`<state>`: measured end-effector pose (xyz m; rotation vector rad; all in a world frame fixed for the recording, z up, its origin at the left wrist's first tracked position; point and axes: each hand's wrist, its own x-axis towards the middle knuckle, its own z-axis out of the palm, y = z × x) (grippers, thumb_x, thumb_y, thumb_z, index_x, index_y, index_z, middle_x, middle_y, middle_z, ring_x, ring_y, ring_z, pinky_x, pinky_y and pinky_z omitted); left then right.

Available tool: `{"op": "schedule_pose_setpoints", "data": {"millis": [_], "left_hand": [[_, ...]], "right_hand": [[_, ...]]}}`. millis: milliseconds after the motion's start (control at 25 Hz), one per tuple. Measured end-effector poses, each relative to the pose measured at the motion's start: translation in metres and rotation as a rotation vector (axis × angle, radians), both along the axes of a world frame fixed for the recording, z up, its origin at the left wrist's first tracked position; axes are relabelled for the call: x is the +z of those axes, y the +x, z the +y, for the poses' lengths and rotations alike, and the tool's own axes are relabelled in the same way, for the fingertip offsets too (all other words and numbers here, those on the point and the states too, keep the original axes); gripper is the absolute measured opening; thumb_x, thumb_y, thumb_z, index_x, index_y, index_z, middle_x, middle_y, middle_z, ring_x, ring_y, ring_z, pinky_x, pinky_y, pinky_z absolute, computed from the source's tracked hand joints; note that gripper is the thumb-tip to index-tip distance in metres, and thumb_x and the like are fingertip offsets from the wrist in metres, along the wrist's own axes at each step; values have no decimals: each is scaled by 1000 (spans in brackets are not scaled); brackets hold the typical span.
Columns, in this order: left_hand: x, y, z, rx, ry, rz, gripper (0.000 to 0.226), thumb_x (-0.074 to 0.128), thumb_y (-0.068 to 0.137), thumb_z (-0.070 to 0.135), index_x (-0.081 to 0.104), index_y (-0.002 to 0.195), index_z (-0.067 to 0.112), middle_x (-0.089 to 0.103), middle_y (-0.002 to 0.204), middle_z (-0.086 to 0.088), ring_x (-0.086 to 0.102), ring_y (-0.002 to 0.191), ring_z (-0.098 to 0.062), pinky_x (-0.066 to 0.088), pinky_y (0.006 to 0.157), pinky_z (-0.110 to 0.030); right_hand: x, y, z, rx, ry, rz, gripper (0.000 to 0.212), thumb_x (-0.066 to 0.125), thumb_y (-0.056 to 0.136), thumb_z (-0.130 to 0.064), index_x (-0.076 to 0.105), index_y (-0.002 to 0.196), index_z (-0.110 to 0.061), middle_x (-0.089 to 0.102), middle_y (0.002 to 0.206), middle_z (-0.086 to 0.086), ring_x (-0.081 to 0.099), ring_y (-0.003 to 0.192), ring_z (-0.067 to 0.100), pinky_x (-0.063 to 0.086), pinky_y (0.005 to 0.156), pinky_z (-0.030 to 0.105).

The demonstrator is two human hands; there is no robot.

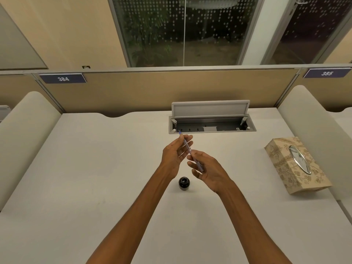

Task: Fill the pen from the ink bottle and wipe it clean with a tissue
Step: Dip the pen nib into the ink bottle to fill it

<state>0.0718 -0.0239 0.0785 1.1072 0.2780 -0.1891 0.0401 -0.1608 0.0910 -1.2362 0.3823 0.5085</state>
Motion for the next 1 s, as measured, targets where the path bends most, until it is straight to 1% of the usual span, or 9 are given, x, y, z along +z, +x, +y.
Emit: {"op": "schedule_pose_setpoints", "data": {"millis": [80, 160, 240, 360, 440, 560, 760, 920, 1000], "left_hand": [[2, 4, 3, 49, -22, 4, 28, 48, 102, 32, 69, 112, 17, 73, 117, -3, 69, 113, -24, 52, 99, -40], [3, 6, 5, 75, -41, 11, 28, 47, 103, 32, 67, 114, 17, 72, 120, -4, 67, 115, -25, 53, 97, -39], [5, 8, 6, 101, -60, 19, 30, 47, 102, 34, 66, 117, 16, 70, 122, -4, 65, 117, -25, 53, 93, -36], [8, 10, 5, 163, -79, 51, 31, 52, 100, 35, 68, 118, 15, 66, 125, -5, 60, 118, -24, 54, 87, -33], [11, 10, 3, 190, -78, 79, 31, 56, 98, 36, 70, 116, 16, 60, 128, -8, 56, 115, -24, 55, 83, -32], [10, 7, 0, 173, -40, 100, 29, 56, 97, 37, 71, 115, 19, 56, 131, -7, 52, 115, -24, 54, 83, -31], [5, -1, -5, 155, -43, 102, 33, 55, 99, 34, 68, 123, 15, 62, 113, -3, 57, 105, -20, 54, 81, -30], [-3, -5, -7, 71, 3, 128, 34, 61, 96, 30, 70, 120, 8, 69, 98, -5, 62, 94, -19, 54, 78, -29], [-5, -6, -8, -18, 59, 146, 37, 65, 94, 34, 70, 120, 8, 71, 95, -3, 61, 90, -18, 54, 76, -29]], "right_hand": [[-1, -1, -3, 37, -44, -21, 24, 66, 91, -34, 70, 113, -23, 76, 102, 0, 73, 90, 13, 54, 73, 28], [-1, 0, -5, 88, -127, -29, 20, 59, 96, -33, 69, 113, -27, 74, 100, -2, 72, 94, 15, 53, 74, 28], [-3, 1, -7, 117, -137, -21, 21, 53, 100, -30, 70, 110, -27, 73, 97, -1, 72, 94, 16, 54, 75, 29], [-8, -1, -10, 29, -8, 60, 23, 52, 100, -25, 70, 110, -15, 71, 94, 8, 70, 82, 20, 56, 70, 32], [-8, -2, -7, -66, 94, 101, 27, 60, 94, -27, 70, 112, -10, 66, 87, 8, 59, 68, 16, 52, 61, 28], [-8, 1, -2, -164, 191, 35, 29, 70, 88, -27, 70, 111, -10, 63, 82, 4, 50, 58, 9, 45, 52, 21], [-10, 3, -3, -256, 27, -68, 20, 73, 87, -17, 73, 107, -17, 71, 89, 3, 54, 65, 10, 43, 47, 17], [-12, 9, -8, -400, 61, -44, 24, 69, 91, -21, 70, 113, -14, 74, 94, 0, 62, 78, 13, 42, 53, 21], [-13, 13, -11, -459, 132, -21, 19, 62, 95, -21, 66, 113, -14, 75, 101, 4, 70, 87, 16, 41, 47, 18]]}}
